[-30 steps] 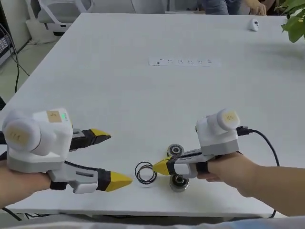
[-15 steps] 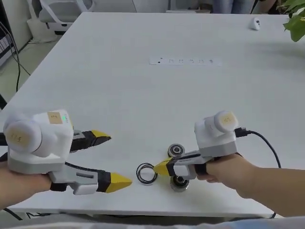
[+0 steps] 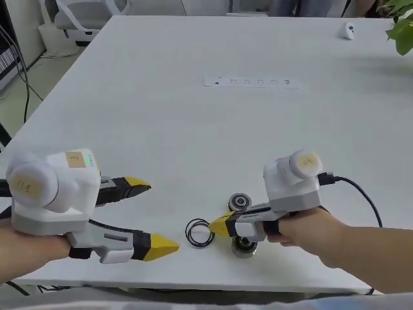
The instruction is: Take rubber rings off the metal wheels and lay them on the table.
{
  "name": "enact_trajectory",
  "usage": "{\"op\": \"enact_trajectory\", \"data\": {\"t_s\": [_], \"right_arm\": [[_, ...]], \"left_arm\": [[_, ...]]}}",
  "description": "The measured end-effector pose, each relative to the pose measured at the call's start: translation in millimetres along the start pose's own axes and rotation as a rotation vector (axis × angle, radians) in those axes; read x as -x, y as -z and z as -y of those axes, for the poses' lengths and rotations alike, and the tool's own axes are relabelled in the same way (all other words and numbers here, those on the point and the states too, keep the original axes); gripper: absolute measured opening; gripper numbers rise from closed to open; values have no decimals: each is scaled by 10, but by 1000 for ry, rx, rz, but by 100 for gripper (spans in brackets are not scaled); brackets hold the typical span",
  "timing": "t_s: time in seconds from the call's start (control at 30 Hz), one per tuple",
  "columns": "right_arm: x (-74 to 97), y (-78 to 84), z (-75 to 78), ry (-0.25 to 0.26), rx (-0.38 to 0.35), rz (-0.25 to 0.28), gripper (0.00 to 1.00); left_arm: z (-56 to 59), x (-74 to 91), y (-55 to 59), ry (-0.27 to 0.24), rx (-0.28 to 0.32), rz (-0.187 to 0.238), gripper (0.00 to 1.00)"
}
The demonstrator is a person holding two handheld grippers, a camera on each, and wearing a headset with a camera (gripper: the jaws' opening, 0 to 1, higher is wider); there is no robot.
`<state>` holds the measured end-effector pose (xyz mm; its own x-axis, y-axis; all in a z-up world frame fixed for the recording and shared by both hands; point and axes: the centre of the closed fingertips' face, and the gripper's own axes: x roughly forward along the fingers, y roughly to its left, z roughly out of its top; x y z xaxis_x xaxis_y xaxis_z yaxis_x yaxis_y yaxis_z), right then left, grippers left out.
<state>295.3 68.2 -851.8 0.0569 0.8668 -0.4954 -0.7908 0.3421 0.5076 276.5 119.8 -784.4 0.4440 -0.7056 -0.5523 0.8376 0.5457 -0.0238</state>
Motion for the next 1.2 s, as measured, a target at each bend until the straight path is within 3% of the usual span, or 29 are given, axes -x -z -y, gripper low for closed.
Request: {"op": "enact_trajectory", "data": {"t_s": [0.9, 1.2], "right_arm": [[15, -16, 54, 26, 10, 11, 5], [115, -122, 85, 38, 21, 55, 10]], "left_arm": [[5, -16, 13, 6, -2, -15, 71], [2, -34, -10, 10, -9, -16, 71]]}}
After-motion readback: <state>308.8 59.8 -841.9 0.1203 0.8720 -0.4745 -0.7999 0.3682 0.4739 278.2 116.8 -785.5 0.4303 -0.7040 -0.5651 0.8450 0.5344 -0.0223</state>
